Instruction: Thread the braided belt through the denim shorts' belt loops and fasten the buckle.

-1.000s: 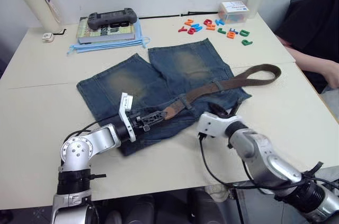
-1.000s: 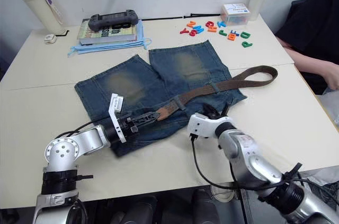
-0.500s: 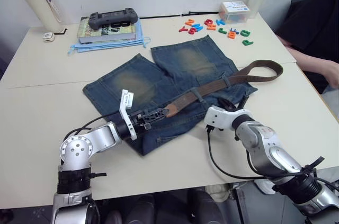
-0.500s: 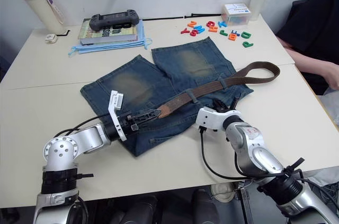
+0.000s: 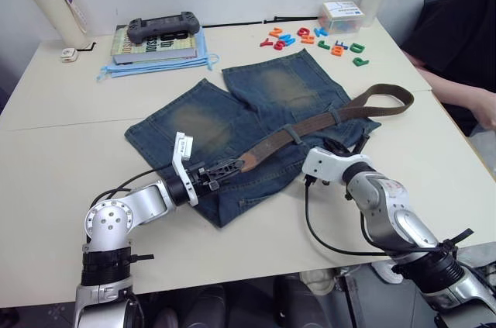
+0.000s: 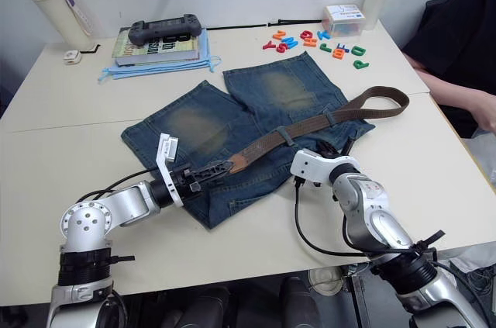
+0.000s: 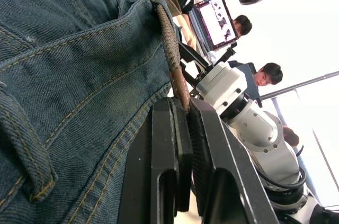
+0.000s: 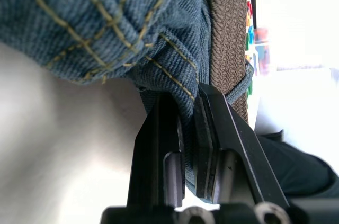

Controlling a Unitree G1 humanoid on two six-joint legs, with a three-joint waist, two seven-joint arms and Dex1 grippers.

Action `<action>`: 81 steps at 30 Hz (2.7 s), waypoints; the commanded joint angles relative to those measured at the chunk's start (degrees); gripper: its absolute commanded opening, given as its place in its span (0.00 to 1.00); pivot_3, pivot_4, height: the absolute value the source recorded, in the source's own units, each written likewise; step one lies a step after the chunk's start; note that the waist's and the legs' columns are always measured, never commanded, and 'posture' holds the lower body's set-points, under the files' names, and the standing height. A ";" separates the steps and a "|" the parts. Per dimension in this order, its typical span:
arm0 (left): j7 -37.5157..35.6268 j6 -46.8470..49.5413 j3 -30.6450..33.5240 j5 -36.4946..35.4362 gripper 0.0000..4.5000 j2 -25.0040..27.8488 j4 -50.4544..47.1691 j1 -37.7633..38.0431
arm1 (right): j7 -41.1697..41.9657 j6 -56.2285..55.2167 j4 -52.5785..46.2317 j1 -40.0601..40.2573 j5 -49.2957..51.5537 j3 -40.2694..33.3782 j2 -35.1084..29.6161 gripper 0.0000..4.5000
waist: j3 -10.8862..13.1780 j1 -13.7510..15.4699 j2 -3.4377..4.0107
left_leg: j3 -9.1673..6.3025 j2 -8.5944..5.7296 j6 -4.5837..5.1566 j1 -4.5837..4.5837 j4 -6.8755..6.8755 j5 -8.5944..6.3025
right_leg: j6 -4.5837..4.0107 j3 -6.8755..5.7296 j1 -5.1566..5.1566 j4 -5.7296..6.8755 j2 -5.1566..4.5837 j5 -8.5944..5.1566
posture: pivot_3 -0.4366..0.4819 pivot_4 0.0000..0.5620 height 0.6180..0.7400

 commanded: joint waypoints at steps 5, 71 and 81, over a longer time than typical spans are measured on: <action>-1.33 -1.67 0.50 -0.52 0.00 -0.08 -0.85 -1.15 | 6.00 -1.61 -9.90 3.31 0.99 -9.10 -4.82 0.71 | 0.00 0.03 0.00 | 0.01 -0.01 0.00 0.00 0.00 0.00 | 0.00 0.00 0.01 0.00 0.02 0.00 | 0.48 0.27 1.00; 4.47 -2.05 6.51 -17.56 0.00 11.05 -7.98 5.66 | -38.05 58.80 -0.98 -11.91 118.41 -58.42 41.57 0.93 | 0.01 -2.73 0.14 | 0.17 0.14 -0.20 -0.55 0.01 0.21 | -0.08 0.70 -1.03 0.81 -0.11 -0.01 | 0.48 0.27 1.00; 7.07 -4.97 4.79 -21.09 0.00 12.69 -9.10 6.92 | -47.39 46.52 -6.43 1.60 146.19 -43.40 19.34 0.93 | 0.02 -2.30 0.13 | 0.18 0.12 -0.14 -0.59 0.06 0.18 | -0.08 0.70 -0.97 0.70 -0.14 -0.01 | 0.48 0.27 1.00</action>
